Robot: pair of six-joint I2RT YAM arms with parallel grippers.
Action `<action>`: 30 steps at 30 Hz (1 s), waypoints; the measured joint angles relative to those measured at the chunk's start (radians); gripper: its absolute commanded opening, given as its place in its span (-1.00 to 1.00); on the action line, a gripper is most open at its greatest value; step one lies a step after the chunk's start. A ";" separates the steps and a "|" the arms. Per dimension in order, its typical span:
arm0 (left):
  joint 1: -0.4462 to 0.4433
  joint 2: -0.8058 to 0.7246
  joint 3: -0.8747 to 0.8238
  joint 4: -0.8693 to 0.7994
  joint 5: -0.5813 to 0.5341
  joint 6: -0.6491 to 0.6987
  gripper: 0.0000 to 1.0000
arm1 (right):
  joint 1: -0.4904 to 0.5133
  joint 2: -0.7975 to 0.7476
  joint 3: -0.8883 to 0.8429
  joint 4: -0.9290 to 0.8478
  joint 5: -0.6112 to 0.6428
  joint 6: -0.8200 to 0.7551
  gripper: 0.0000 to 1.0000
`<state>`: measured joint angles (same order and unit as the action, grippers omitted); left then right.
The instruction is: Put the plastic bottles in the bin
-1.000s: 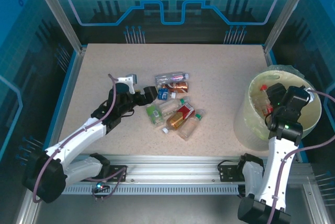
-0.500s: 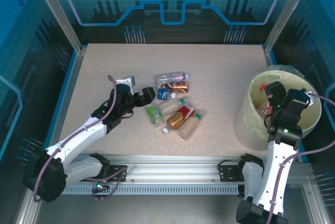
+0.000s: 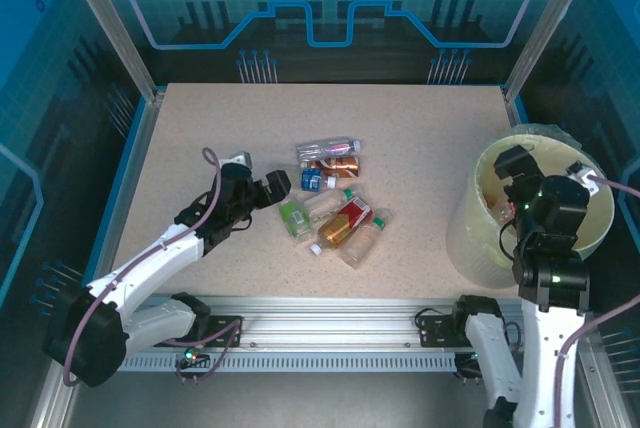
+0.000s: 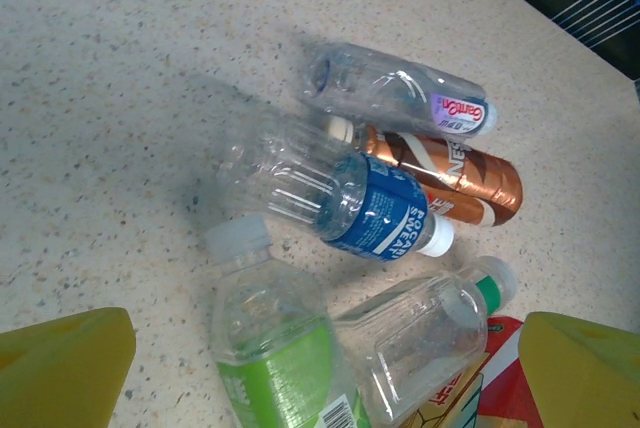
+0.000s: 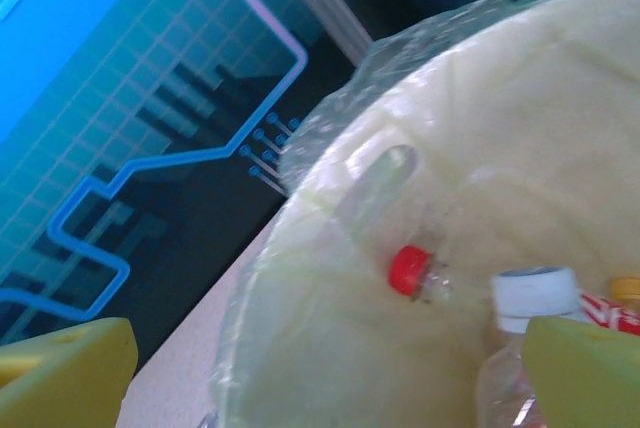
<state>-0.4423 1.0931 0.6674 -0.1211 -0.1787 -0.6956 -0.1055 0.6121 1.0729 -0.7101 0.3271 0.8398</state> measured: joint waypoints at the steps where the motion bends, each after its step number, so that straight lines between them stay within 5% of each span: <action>1: 0.000 0.001 0.005 -0.018 -0.002 -0.017 0.98 | 0.047 0.016 0.008 0.003 0.013 -0.009 1.00; 14: -0.029 0.122 0.097 -0.233 0.001 -0.247 0.99 | 0.647 0.419 0.151 0.156 0.182 -0.368 1.00; 30: -0.262 0.263 0.087 -0.261 0.004 -0.264 0.99 | 0.722 0.551 0.186 0.183 0.253 -0.493 1.00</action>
<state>-0.7044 1.3560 0.7547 -0.3817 -0.1745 -0.9592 0.6163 1.1633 1.2587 -0.5270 0.5800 0.3466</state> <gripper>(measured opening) 0.992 0.997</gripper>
